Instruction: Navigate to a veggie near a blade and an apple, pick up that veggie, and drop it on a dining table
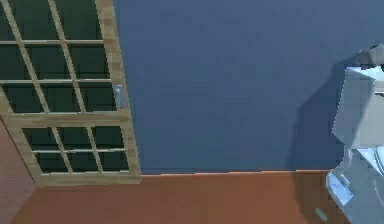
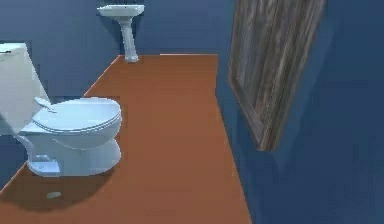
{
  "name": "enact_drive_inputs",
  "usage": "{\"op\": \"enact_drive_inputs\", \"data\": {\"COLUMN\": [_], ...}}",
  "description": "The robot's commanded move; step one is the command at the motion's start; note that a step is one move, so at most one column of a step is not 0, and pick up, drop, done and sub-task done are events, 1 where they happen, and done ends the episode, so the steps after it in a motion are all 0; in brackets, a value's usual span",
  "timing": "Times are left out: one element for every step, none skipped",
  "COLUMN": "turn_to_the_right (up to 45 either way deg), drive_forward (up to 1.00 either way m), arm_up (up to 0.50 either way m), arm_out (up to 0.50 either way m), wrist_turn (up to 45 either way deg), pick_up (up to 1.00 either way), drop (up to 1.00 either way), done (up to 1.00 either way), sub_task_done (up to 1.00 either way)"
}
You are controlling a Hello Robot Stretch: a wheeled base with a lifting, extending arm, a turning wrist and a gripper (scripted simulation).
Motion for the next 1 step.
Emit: {"op": "enact_drive_inputs", "data": {"turn_to_the_right": [0.0], "drive_forward": [0.15], "arm_up": [0.00], "arm_out": [0.00], "wrist_turn": [0.0], "pick_up": [0.00], "drop": [0.00], "done": [0.00], "sub_task_done": [0.00]}}
